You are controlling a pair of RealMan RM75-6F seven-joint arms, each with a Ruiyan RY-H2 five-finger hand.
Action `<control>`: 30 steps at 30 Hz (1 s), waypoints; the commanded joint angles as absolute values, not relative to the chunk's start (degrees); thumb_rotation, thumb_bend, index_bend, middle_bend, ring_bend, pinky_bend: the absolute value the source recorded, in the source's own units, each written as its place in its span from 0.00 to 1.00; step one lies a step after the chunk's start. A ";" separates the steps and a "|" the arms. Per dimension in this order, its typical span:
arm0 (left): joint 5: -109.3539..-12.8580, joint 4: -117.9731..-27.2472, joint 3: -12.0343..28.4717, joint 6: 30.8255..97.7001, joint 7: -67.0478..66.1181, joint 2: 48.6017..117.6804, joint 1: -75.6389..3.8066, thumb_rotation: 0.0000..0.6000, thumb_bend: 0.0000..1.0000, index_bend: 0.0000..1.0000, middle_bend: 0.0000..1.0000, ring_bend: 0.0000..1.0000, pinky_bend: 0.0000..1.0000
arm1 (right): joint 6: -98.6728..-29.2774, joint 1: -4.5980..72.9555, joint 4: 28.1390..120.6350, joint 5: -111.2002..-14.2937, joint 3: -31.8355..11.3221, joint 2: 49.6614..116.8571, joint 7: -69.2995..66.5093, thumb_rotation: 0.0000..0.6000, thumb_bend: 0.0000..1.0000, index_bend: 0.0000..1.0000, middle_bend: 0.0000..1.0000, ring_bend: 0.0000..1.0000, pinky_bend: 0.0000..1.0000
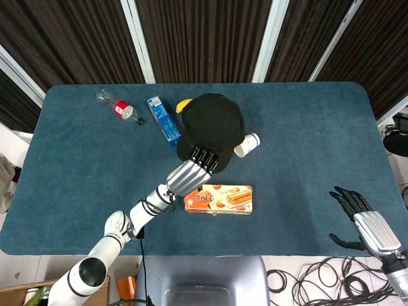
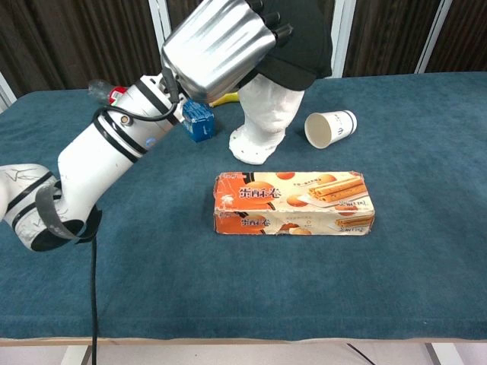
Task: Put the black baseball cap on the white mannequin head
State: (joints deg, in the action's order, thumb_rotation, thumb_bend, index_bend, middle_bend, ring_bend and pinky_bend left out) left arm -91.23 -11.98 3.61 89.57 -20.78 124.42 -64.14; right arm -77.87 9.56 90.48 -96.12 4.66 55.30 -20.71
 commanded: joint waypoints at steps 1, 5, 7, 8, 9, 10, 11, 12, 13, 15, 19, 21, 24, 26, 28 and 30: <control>-90.96 -13.09 3.72 89.82 -21.18 124.68 -63.43 1.00 0.32 0.01 0.03 0.05 0.26 | -77.83 9.59 90.55 -96.16 4.70 55.32 -20.56 1.00 0.18 0.00 0.00 0.00 0.00; -90.99 -13.64 3.72 90.21 -21.18 124.60 -63.23 1.00 0.31 0.00 0.00 0.00 0.19 | -77.87 9.57 90.59 -96.24 4.75 55.31 -20.44 1.00 0.18 0.00 0.00 0.00 0.00; -91.14 -14.52 3.64 91.05 -21.21 124.41 -62.84 1.00 0.30 0.00 0.00 0.00 0.19 | -77.92 9.54 90.64 -96.31 4.80 55.35 -20.32 1.00 0.18 0.00 0.00 0.00 0.00; -91.22 -15.06 3.57 91.52 -21.27 124.30 -62.51 1.00 0.30 0.00 0.00 0.00 0.19 | -77.96 9.54 90.67 -96.30 4.78 55.36 -20.27 1.00 0.18 0.00 0.00 0.00 0.00; -91.66 -16.47 3.06 93.37 -21.60 124.03 -61.12 1.00 0.30 0.00 0.00 0.00 0.18 | -77.80 9.58 90.69 -96.26 4.81 55.40 -20.06 1.00 0.18 0.00 0.00 0.00 0.00; -91.89 -17.57 2.78 94.27 -22.06 123.68 -60.26 1.00 0.29 0.00 0.00 0.00 0.18 | -77.68 9.61 90.72 -96.23 4.83 55.44 -19.93 1.00 0.18 0.00 0.00 0.00 0.00; -92.11 -18.73 2.52 95.11 -22.59 123.20 -59.40 1.00 0.29 0.00 0.00 0.00 0.18 | -77.58 9.65 90.79 -96.24 4.84 55.49 -19.76 1.00 0.18 0.00 0.00 0.00 0.00; -92.37 -20.48 2.17 96.29 -23.33 122.40 -58.07 1.00 0.29 0.00 0.00 0.00 0.18 | -77.52 9.67 90.87 -96.24 4.87 55.49 -19.58 1.00 0.18 0.00 0.00 0.00 0.00; -92.46 -21.98 1.97 97.28 -23.93 121.65 -56.87 1.00 0.29 0.00 0.00 0.00 0.17 | -77.50 9.66 90.93 -96.27 4.90 55.50 -19.43 1.00 0.18 0.00 0.00 0.00 0.00; -92.50 -26.52 1.36 99.60 -25.07 119.36 -53.24 1.00 0.29 0.00 0.00 0.00 0.17 | -77.60 9.59 91.03 -96.25 4.90 55.52 -19.10 1.00 0.18 0.00 0.00 0.00 0.00; -91.95 -37.97 -0.69 103.91 -26.93 112.81 -44.23 1.00 0.29 0.00 0.00 0.00 0.16 | -77.68 9.47 91.07 -96.20 4.95 55.60 -18.56 1.00 0.18 0.00 0.00 0.00 0.00; -90.54 -48.15 -2.85 104.62 -28.57 106.36 -37.89 1.00 0.29 0.00 0.00 0.00 0.15 | -77.52 9.46 91.15 -96.08 4.96 55.70 -17.95 1.00 0.18 0.00 0.00 0.00 0.00; -84.83 -66.49 -5.94 100.89 -29.31 95.69 -30.33 1.00 0.29 0.00 0.00 0.00 0.11 | -77.07 9.43 91.37 -95.48 4.84 56.10 -16.25 1.00 0.18 0.00 0.00 0.00 0.00; -77.78 -83.65 -8.33 95.64 -29.90 85.26 -26.53 1.00 0.29 0.00 0.00 0.00 0.09 | -76.71 9.46 91.97 -94.95 4.62 56.51 -14.69 1.00 0.18 0.00 0.00 0.00 0.00; -73.66 -94.08 -9.81 92.87 -27.34 76.72 -24.40 1.00 0.29 0.00 0.00 0.00 0.09 | -76.57 9.41 92.56 -94.62 4.45 56.90 -12.73 1.00 0.18 0.00 0.00 0.00 0.00; -72.98 -96.23 -10.49 92.24 -19.90 72.08 -22.05 1.00 0.29 0.00 0.00 0.00 0.09 | -76.49 9.29 93.19 -94.24 4.28 57.36 -10.59 1.00 0.18 0.00 0.00 0.00 0.00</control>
